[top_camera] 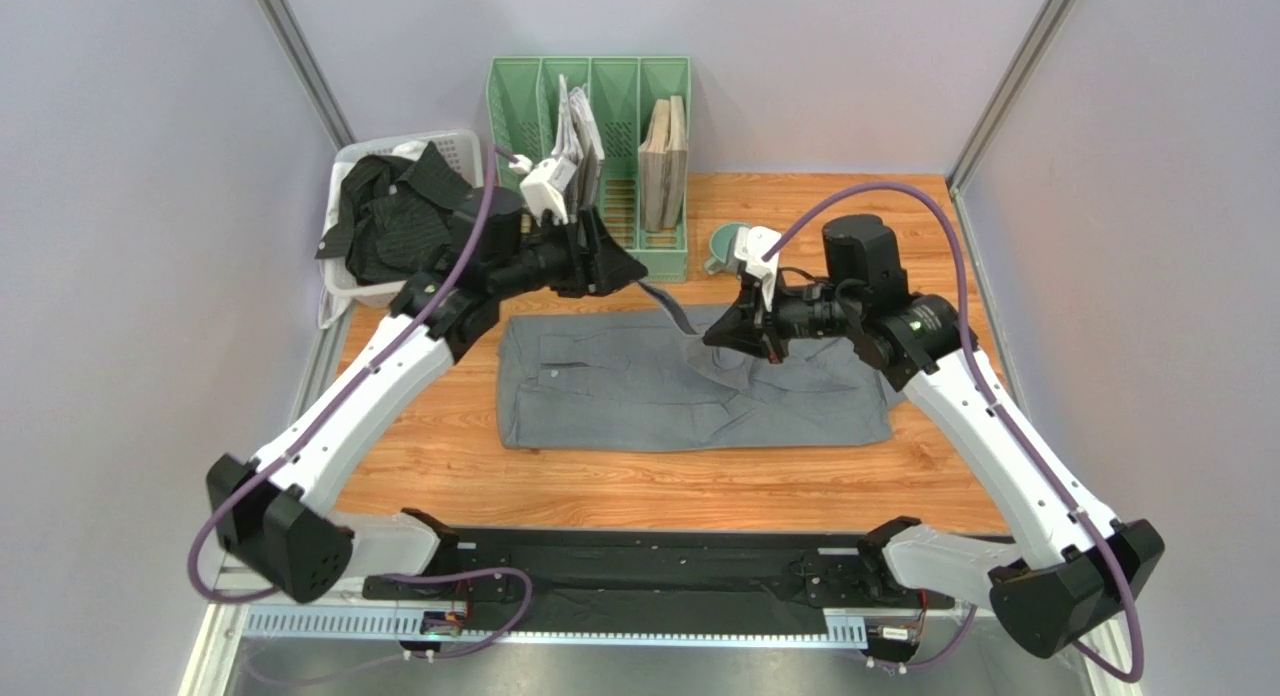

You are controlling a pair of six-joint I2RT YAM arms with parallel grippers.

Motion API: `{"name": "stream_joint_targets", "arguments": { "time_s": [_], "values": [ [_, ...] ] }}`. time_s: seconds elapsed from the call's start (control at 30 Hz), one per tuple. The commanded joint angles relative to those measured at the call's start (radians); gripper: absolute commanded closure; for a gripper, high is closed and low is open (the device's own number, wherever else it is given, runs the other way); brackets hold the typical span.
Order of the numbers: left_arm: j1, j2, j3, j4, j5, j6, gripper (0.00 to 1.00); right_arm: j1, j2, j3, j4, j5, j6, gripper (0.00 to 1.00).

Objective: Fold and stack the long sleeve shirts
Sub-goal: Fold the shirt

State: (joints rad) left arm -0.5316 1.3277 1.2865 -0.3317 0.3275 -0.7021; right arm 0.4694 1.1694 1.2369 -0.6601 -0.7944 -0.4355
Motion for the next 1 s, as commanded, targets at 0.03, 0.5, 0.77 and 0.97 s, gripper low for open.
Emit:
{"name": "stream_joint_targets", "arguments": {
  "time_s": [0.03,0.5,0.77,0.97],
  "values": [
    [0.059,-0.194,-0.078,0.117,0.346,0.72,0.29,-0.006,-0.059,0.042,-0.134,-0.108,-0.187,1.0],
    [-0.203,-0.274,-0.151,-0.141,0.42,1.75,0.11,-0.006,-0.063,0.058,-0.231,-0.132,-0.282,1.0],
    [-0.284,-0.115,-0.085,-0.105,0.34,1.819,0.18,-0.006,-0.063,0.058,-0.251,-0.143,-0.304,1.0],
    [-0.329,0.008,0.002,-0.171,0.314,1.836,0.79,-0.006,-0.071,0.065,-0.246,-0.129,-0.307,1.0]
  ]
}}
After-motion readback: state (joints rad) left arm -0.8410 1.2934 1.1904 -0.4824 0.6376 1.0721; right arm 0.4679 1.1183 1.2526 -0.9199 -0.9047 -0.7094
